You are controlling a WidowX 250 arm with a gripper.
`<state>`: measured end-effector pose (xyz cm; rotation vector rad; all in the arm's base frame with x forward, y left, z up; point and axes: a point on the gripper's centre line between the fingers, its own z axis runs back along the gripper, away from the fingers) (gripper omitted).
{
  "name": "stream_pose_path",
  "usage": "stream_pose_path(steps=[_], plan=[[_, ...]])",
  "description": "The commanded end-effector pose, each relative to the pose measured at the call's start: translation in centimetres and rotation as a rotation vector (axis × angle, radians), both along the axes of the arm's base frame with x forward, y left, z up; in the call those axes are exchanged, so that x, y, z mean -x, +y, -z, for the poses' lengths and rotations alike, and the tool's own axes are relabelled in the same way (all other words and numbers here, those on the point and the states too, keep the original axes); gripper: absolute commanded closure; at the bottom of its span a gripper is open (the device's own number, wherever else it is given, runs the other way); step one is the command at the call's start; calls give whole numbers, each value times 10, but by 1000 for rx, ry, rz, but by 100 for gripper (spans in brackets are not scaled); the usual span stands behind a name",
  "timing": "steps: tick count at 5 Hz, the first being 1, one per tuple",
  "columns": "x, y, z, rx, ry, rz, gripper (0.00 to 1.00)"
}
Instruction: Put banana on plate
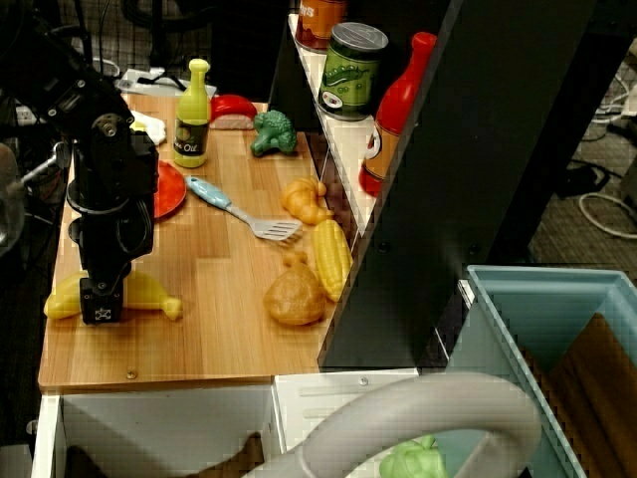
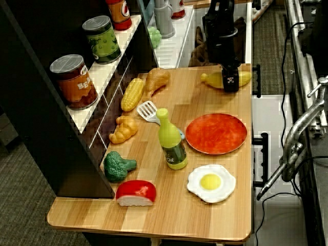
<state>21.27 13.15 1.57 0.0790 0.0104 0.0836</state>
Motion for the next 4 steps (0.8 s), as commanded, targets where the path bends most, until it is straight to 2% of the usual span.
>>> stream_pose_path(steps=[1,2,3,4], plan=[[-5,9,-13,3,15,-3,100],[-18,21,-27,22,46,-7,100],[-30,44,-40,24,88,-8,100],[-35,71,-39,15,101,-8,100]])
